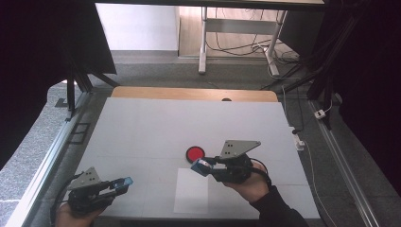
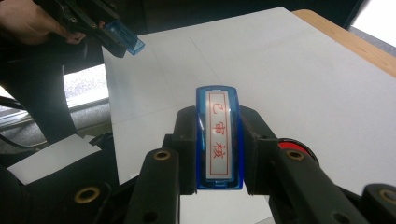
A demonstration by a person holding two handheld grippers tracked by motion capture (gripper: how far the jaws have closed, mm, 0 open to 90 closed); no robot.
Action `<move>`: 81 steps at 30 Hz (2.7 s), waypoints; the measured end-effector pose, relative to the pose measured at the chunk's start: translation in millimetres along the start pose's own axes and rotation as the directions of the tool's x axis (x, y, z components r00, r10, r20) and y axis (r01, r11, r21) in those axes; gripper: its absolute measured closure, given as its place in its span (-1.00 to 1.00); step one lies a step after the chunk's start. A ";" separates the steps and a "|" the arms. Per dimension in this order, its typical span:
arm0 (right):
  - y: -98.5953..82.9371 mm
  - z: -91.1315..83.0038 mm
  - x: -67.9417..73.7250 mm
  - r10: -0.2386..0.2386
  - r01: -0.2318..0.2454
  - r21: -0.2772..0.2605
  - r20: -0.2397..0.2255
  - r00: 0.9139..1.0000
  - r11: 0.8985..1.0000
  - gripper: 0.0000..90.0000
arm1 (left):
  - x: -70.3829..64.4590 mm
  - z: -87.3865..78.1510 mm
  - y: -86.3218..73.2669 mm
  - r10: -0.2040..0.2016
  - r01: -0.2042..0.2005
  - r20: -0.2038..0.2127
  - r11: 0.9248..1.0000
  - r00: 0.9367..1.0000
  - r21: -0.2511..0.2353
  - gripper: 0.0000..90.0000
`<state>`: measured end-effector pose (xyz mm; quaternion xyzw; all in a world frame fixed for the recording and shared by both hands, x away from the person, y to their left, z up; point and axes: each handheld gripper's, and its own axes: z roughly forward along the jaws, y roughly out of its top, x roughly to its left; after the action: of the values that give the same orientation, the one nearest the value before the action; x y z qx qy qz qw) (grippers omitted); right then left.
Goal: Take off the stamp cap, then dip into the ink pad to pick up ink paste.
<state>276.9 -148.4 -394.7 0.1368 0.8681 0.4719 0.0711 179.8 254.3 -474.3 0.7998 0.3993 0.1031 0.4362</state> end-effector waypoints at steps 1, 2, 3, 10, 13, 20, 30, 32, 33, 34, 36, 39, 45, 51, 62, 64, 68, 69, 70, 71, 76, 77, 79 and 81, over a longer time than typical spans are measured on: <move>-0.2 0.0 -0.1 0.000 0.000 0.000 0.001 1.000 1.000 0.57 | 0.1 -0.5 -0.3 0.000 0.000 0.001 1.000 1.000 0.000 0.51; -0.3 0.0 -0.2 0.000 0.000 0.000 0.004 1.000 1.000 0.57 | 0.2 -0.6 -0.5 -0.002 0.002 0.001 1.000 1.000 0.000 0.51; -0.4 -0.1 -0.4 0.000 0.000 0.002 0.006 1.000 1.000 0.57 | 0.3 -0.7 -0.7 -0.003 0.003 0.003 1.000 1.000 0.001 0.51; -0.9 0.2 -0.6 0.001 -0.001 0.008 0.011 1.000 1.000 0.57 | -0.1 0.5 -0.2 0.000 0.000 0.003 1.000 1.000 0.014 0.51; -0.8 0.8 -1.0 -0.001 0.001 0.008 0.012 1.000 1.000 0.57 | 0.3 1.0 -0.2 -0.004 0.004 0.003 1.000 1.000 0.017 0.51; -0.9 5.4 -4.5 0.020 -0.021 0.017 0.040 0.999 1.000 0.57 | -1.0 2.9 0.6 0.007 -0.007 0.000 0.999 1.000 0.032 0.52; 0.7 18.2 -8.6 0.023 -0.026 0.048 0.062 0.998 0.999 0.57 | -0.9 5.2 1.8 0.004 -0.003 -0.004 0.999 1.000 0.053 0.51; 1.3 20.5 -10.6 0.019 -0.023 0.057 0.062 0.998 0.998 0.57 | -0.9 5.4 1.9 0.001 0.000 -0.009 0.998 1.000 0.055 0.51; 1.3 21.8 -11.5 0.023 -0.026 0.056 0.061 0.998 0.998 0.57 | -0.9 5.4 1.9 0.000 0.001 -0.010 0.998 1.000 0.055 0.51; 1.3 22.9 -12.5 0.024 -0.028 0.059 0.060 0.998 0.998 0.57 | -1.0 5.5 2.0 0.000 0.001 -0.014 0.998 1.000 0.057 0.51; 1.5 25.3 -14.7 0.027 -0.031 0.062 0.063 0.998 0.998 0.57 | -1.8 6.1 2.3 0.006 -0.005 -0.021 0.998 1.000 0.063 0.51; 1.8 28.7 -17.9 0.035 -0.039 0.064 0.068 0.997 0.997 0.57 | -2.3 6.5 2.5 0.007 -0.006 -0.024 0.998 1.000 0.067 0.51; 0.6 36.4 -26.7 0.052 -0.059 0.072 0.098 0.994 0.996 0.58 | -1.6 5.9 2.2 0.002 0.000 -0.022 0.998 1.000 0.062 0.51; 0.5 44.4 -35.8 0.065 -0.075 0.084 0.114 0.991 0.994 0.58 | -1.8 6.0 2.2 0.003 -0.002 -0.024 0.998 1.000 0.062 0.51; -3.8 59.7 -55.1 0.077 -0.097 0.116 0.166 0.983 0.988 0.57 | -1.0 5.7 2.2 0.000 0.001 -0.019 0.998 1.000 0.061 0.51; -5.4 63.1 -58.4 0.084 -0.104 0.116 0.170 0.982 0.988 0.57 | -1.1 5.8 2.2 0.000 0.001 -0.019 0.998 1.000 0.062 0.51; -7.3 71.8 -63.3 0.080 -0.108 0.144 0.185 0.979 0.984 0.58 | -1.1 5.7 2.2 0.000 0.001 -0.020 0.998 1.000 0.061 0.51; -7.9 74.5 -64.5 0.079 -0.107 0.149 0.187 0.979 0.983 0.58 | -1.0 5.6 2.1 -0.002 0.003 -0.020 0.998 1.000 0.059 0.51; -8.6 77.2 -65.7 0.078 -0.108 0.155 0.187 0.979 0.982 0.58 | -0.9 5.4 2.1 -0.004 0.005 -0.021 0.998 1.000 0.058 0.51; -9.3 79.5 -67.0 0.075 -0.107 0.163 0.190 0.979 0.981 0.58 | -0.7 5.3 2.0 -0.004 0.006 -0.020 0.998 1.000 0.058 0.51; -13.0 88.7 -74.4 0.080 -0.119 0.189 0.206 0.975 0.975 0.58 | -0.6 5.3 1.9 -0.005 0.006 -0.019 0.998 1.000 0.057 0.51; -13.6 90.4 -75.6 0.083 -0.124 0.191 0.207 0.975 0.974 0.58 | -0.6 5.3 1.9 -0.005 0.006 -0.019 0.998 1.000 0.057 0.51; -15.0 93.4 -77.9 0.084 -0.125 0.193 0.206 0.975 0.973 0.58 | -0.6 5.3 1.9 -0.004 0.006 -0.019 0.998 1.000 0.058 0.51; -16.3 96.8 -79.7 0.085 -0.128 0.201 0.210 0.974 0.971 0.58 | -0.7 5.4 1.9 -0.004 0.005 -0.019 0.998 1.000 0.058 0.51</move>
<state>374.4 -103.8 -461.6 0.2370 0.8934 0.3632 0.1171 183.2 249.8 -475.9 0.8101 0.4080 0.0980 0.4094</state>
